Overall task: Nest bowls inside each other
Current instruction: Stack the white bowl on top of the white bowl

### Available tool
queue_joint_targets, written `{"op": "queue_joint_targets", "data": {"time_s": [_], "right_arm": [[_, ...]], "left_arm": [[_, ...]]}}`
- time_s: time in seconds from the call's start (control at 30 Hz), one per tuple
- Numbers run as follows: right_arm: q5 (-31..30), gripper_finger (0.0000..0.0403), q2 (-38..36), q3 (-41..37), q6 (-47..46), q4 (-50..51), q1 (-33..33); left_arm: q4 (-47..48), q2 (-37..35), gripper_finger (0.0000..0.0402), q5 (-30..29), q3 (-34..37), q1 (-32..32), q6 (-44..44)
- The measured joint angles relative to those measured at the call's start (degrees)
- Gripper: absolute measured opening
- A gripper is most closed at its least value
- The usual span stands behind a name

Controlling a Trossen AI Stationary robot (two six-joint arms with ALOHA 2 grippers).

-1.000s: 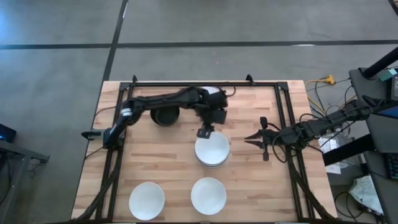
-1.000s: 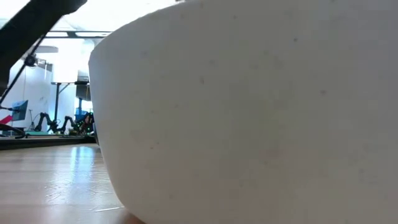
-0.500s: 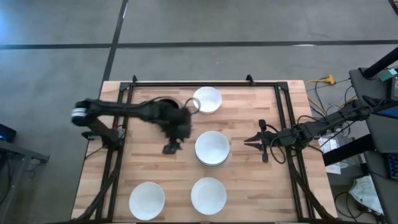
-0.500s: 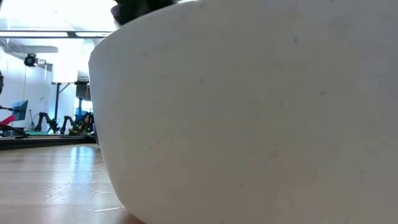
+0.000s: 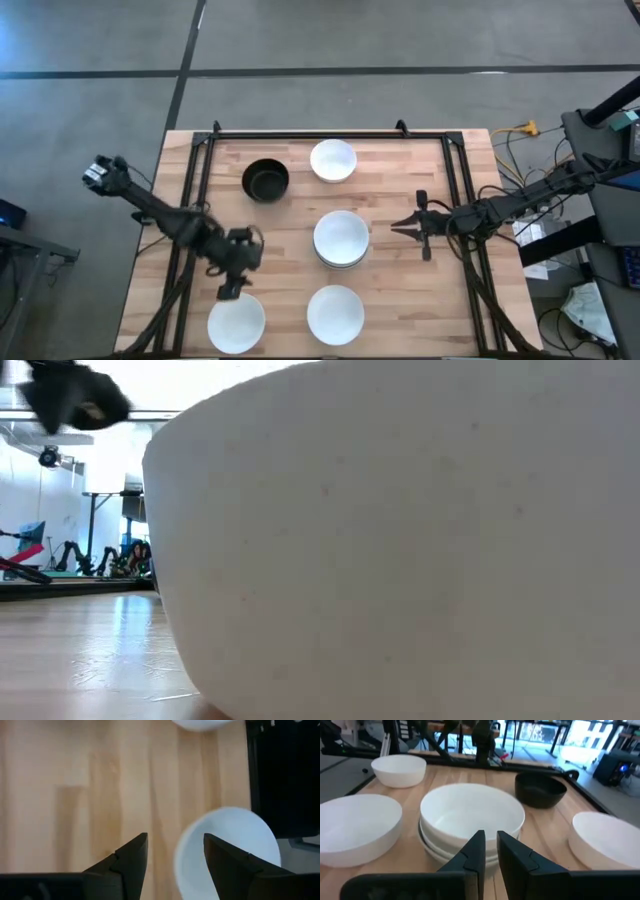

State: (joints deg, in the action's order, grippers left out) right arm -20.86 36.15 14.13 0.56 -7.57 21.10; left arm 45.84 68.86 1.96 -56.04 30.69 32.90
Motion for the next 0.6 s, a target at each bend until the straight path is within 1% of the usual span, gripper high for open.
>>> {"op": "queue_joint_targets", "data": {"time_s": [0.1,0.23,0.43,0.6], "right_arm": [[0.0,0.0043,0.0,0.0,1.2,-1.4,0.0],[0.0,0.0043,-0.1,0.0,2.1,-2.1,0.0],[-0.1,0.0043,-0.1,0.1,3.1,-4.2,0.0],[-0.1,0.0043,-0.1,0.1,3.1,-4.9,0.0]], "left_arm": [[-1.3,3.3,0.0177,-0.6,0.6,4.4,4.6],[-0.9,8.9,0.0177,-0.6,0.8,6.8,8.6],[-0.8,16.1,0.0177,-0.6,1.1,7.4,8.8],[-0.8,19.1,0.0176,1.2,1.1,7.4,7.2]]}}
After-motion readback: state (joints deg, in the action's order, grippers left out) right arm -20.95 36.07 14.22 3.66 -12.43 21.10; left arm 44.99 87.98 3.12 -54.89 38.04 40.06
